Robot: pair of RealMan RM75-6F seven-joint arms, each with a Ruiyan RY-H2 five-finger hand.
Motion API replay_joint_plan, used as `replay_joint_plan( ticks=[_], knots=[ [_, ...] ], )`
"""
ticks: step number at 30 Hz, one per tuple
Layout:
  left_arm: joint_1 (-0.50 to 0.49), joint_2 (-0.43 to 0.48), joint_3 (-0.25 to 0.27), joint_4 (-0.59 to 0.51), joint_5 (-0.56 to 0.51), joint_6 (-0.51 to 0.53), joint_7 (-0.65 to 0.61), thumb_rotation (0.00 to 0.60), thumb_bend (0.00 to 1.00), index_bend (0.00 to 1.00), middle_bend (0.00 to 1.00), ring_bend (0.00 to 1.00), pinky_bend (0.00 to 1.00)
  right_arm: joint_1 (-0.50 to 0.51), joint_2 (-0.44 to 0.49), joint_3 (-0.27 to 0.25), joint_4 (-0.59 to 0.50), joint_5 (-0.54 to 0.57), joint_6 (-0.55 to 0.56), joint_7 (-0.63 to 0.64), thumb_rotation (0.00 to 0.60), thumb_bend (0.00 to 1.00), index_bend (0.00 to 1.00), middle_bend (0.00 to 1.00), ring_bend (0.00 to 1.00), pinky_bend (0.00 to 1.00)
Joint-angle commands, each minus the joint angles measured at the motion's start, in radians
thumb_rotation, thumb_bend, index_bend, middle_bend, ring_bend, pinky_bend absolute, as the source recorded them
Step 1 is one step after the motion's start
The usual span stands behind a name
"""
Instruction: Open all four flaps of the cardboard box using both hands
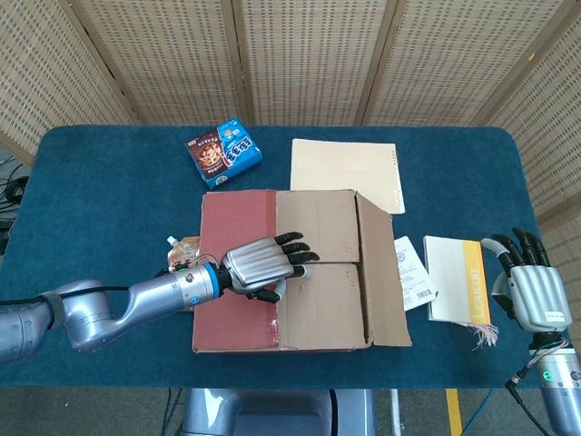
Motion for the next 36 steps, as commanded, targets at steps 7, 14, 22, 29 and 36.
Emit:
replay_joint_plan(
  ticks=[7, 14, 22, 29, 36],
  knots=[
    [-0.030, -0.006, 0.020, 0.013, -0.083, -0.053, 0.064, 0.085, 1.00, 0.28, 0.14, 0.12, 0.00, -0.009, 0.000, 0.003, 0.006, 0.001, 0.002, 0.007, 0.600, 0.96, 0.20, 0.18, 0.00, 0.05],
    [-0.055, 0.015, 0.036, -0.004, -0.161, -0.082, 0.120, 0.086, 1.00, 0.33, 0.20, 0.17, 0.01, -0.014, 0.000, 0.007, 0.004, -0.001, 0.002, 0.004, 0.600, 0.96, 0.20, 0.18, 0.00, 0.05],
    [-0.062, 0.071, 0.049, -0.044, -0.220, -0.069, 0.167, 0.085, 1.00, 0.40, 0.33, 0.28, 0.13, -0.020, 0.002, 0.015, 0.001, -0.002, 0.007, 0.003, 0.600, 0.96, 0.20, 0.18, 0.00, 0.05],
    [-0.042, 0.147, 0.045, -0.096, -0.241, -0.025, 0.185, 0.086, 1.00, 0.41, 0.36, 0.30, 0.17, -0.016, -0.001, 0.022, -0.001, -0.002, 0.001, -0.005, 0.600, 0.96, 0.20, 0.18, 0.00, 0.05],
    [-0.008, 0.228, 0.026, -0.148, -0.228, 0.019, 0.172, 0.084, 1.00, 0.42, 0.36, 0.30, 0.18, -0.008, -0.004, 0.032, -0.004, -0.002, -0.006, -0.016, 0.600, 0.96, 0.20, 0.18, 0.00, 0.05]
  ],
)
